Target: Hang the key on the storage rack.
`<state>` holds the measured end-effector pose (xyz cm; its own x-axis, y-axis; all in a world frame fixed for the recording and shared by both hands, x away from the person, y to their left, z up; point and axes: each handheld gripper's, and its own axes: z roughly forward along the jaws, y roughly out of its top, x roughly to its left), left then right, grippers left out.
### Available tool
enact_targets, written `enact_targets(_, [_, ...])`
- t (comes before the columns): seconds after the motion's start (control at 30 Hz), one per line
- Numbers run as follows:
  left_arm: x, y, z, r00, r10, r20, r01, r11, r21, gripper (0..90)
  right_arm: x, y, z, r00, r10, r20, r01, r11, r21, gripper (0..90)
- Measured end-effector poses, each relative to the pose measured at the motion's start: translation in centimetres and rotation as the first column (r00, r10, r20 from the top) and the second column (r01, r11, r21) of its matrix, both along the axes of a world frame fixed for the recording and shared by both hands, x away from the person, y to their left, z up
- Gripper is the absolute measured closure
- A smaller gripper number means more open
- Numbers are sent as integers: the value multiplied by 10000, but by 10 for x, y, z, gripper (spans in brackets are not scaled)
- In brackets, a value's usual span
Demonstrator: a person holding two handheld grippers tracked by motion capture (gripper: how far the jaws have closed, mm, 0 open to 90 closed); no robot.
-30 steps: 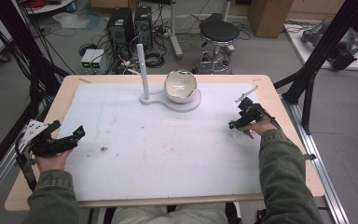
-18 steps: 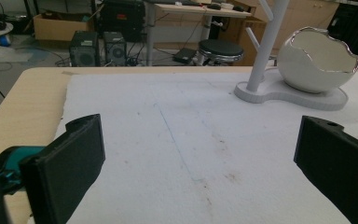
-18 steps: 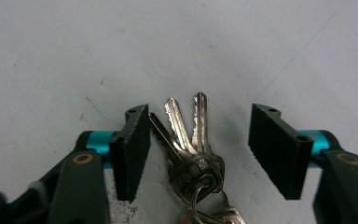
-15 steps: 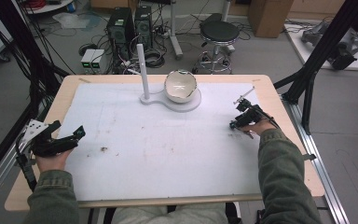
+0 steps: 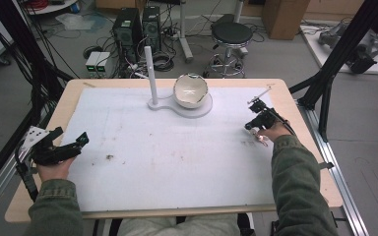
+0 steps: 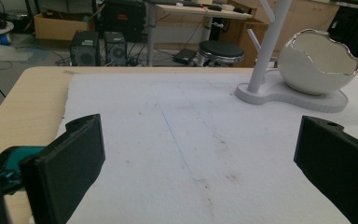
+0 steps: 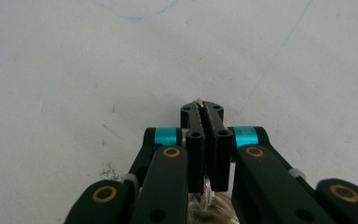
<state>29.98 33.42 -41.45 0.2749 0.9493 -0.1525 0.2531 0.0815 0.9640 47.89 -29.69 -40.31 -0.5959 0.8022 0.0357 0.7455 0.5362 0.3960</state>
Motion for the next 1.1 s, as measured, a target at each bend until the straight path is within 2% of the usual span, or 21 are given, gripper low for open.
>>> enact_targets(0.03, [0, 0, 0, 10000, -6, -6, 6, 10000, -20, 23, 0, -1, 0, 10000, -19, -51, 18, 10000, -31, 881])
enact_targets(0.1, [0, 0, 0, 10000, 5, 15, -5, 10000, -39, 23, -3, -3, -2, 9998, -161, -133, 154, 9987, -477, 881])
enact_targets(0.4, [0, 0, 0, 10000, 41, 47, -41, 9999, -139, 23, -13, -15, 10, 9980, -490, 402, 481, 9986, 211, 880])
enact_targets(0.53, [-1, 1, 1, 10000, 21, 42, -21, 9999, -104, 23, -19, -19, 21, 9962, -567, 667, 519, 9961, 716, 880])
enact_targets(0.73, [-1, 1, 1, 9999, 67, 76, -65, 9998, -205, 23, -25, -20, 30, 9934, -496, 1039, 398, 9947, 951, 881])
enact_targets(0.97, [-2, 2, 0, 9999, 88, 128, -84, 9995, -297, 23, -34, -20, 47, 9840, -535, 1700, 178, 9786, 2049, 880])
enact_targets(1.1, [-3, 2, 0, 9998, 112, 168, -105, 9993, -365, 23, -38, -18, 55, 9809, -666, 1825, 189, 9676, 2518, 880])
